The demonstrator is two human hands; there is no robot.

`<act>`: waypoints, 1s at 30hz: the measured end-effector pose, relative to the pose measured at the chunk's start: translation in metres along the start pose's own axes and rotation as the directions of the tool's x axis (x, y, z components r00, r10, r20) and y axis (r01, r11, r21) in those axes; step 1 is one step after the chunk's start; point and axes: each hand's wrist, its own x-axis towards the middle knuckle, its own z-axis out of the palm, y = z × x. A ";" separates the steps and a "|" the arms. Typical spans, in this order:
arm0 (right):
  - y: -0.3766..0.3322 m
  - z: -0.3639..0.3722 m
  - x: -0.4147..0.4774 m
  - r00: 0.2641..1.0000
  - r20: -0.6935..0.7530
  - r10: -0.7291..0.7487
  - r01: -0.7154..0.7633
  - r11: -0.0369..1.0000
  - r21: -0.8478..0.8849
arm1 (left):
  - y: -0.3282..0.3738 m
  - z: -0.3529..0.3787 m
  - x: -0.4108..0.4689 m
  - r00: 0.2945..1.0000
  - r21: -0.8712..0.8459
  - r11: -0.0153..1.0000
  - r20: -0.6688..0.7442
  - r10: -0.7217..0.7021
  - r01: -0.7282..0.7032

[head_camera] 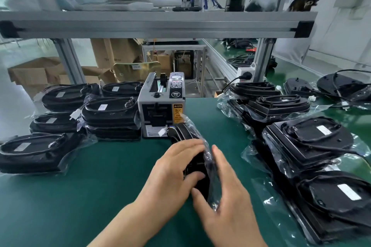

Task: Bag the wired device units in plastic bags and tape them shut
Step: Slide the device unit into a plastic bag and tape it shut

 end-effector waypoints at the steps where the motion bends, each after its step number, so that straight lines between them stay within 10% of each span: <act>1: -0.001 0.003 -0.002 1.000 -0.010 0.006 -0.006 1.000 -0.007 | 0.000 0.002 -0.001 1.000 -0.004 1.000 -0.029 -0.013 0.013; 9: -0.003 0.000 0.013 0.942 -0.291 -0.167 0.102 0.969 -0.224 | -0.002 0.000 -0.003 0.999 0.028 0.999 -0.048 -0.022 0.023; 18: -0.006 -0.003 0.001 0.910 -0.318 0.266 -0.103 0.888 0.447 | -0.007 -0.002 -0.001 1.000 0.001 1.000 0.000 -0.013 0.013; 25: -0.003 -0.007 0.023 0.956 -0.220 0.192 -0.173 0.979 0.105 | -0.013 -0.004 0.003 0.994 -0.132 0.990 0.086 0.068 -0.056; 28: -0.004 -0.009 0.027 0.961 -0.227 0.160 -0.145 0.986 0.081 | -0.026 -0.007 0.017 0.975 -0.428 0.891 -0.084 -0.207 0.152; 30: -0.002 -0.010 0.026 0.959 -0.233 0.163 -0.145 0.985 0.093 | -0.047 -0.013 0.039 0.792 -0.605 0.710 -0.203 -0.575 0.360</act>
